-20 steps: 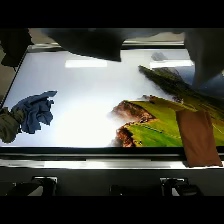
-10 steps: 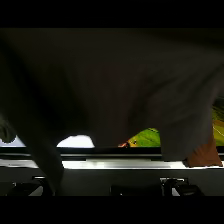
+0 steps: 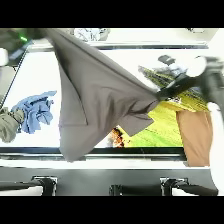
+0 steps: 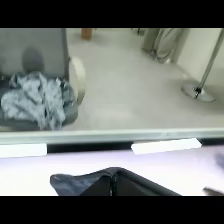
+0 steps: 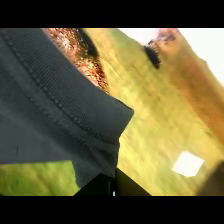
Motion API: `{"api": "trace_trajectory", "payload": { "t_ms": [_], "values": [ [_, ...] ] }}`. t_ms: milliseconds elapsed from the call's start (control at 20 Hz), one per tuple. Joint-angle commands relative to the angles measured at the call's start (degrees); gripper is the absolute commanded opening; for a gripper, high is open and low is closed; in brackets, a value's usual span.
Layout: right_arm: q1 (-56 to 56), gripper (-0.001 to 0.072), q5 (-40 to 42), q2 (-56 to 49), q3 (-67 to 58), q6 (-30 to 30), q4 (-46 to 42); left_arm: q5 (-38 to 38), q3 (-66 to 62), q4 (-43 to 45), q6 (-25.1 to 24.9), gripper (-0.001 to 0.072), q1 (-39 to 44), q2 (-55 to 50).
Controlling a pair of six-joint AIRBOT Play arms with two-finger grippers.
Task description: Fold the shirts.
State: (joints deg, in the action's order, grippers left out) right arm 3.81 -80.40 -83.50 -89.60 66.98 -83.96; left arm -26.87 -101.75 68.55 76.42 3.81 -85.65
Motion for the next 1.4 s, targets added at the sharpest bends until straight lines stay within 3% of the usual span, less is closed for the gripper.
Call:
{"api": "trace_trajectory", "payload": {
  "t_ms": [0, 350, 400, 450, 500, 550, 700, 850, 900, 1000, 1100, 1200, 1350],
  "values": [
    [0.02, 0.0045, 11.45, -13.73, 2.32, 4.94, 5.42, 2.36, 0.39, 0.04, -0.42, 0.0029, 0.85, -12.37],
    [-0.13, 0.0045, 22.38, -17.73, 2.27, 4.87, 12.44, -20.46, 0.37, 0.04, 1.29, 0.0047, 1.97, -15.54],
    [-0.5, 0.0052, 22.1, -16.83, 1.88, 4.83, 12.31, -23.37, -0.11, 0.07, 2.56, 0.0177, 1.75, -15.06],
    [-1.25, 0.0223, 20.63, -15.58, 0.74, 4.48, 12.37, -27.56, -1.55, 0.09, 2.67, 0.0433, 1.11, -14.32],
    [-2.6, 0.0532, 18.12, -14.12, -1.09, 3.1, 12.37, -31.76, -3.61, 0.09, 3.06, 0.0603, 0.15, -13.64],
    [-4.33, 0.0667, 15.26, -12.57, -3.21, -0.09, 12.37, -37.53, -6.64, 0.31, 4.59, 0.0624, -1.4, -13.05],
    [-12.9, 0.068, 6.21, -7.93, -9.27, -4.9, 12.26, -57.99, -12.46, 0.42, 11.76, 0.0623, -7.52, -11.91],
    [-21.49, 0.0668, -4.13, -5.55, -9.49, -4.94, 12.31, -73.22, -5.55, 0.33, 12.55, 0.0623, -11.91, -8.31],
    [-23.15, 0.0612, -7.89, -5.62, -9.31, -5.7, 12.17, -74.71, -0.17, 0.33, 11.63, 0.0623, -12.35, -5.2],
    [-24.28, 0.0612, -12.35, -5.62, -8.35, -9.09, 10.99, -68.5, 15.91, 1.16, 10.38, 0.0622, -12.81, 4.46],
    [-24.24, 0.0613, -11.32, -5.62, -6.84, -9.35, 13.05, -59.39, 35.85, 1.36, 10.38, 0.0623, -13.46, 14.75],
    [-23.78, 0.0612, -8.81, -5.62, -4.61, -9.38, 15.87, -54.86, 51.91, 1.55, 9.03, 0.0623, -14.16, 21.2],
    [-20.65, 0.0612, -7.98, -6.47, -2.38, -11.15, 15.39, -49.03, 66.12, 0.87, 8.83, 0.0623, -15.69, 24.96]
  ]
}}
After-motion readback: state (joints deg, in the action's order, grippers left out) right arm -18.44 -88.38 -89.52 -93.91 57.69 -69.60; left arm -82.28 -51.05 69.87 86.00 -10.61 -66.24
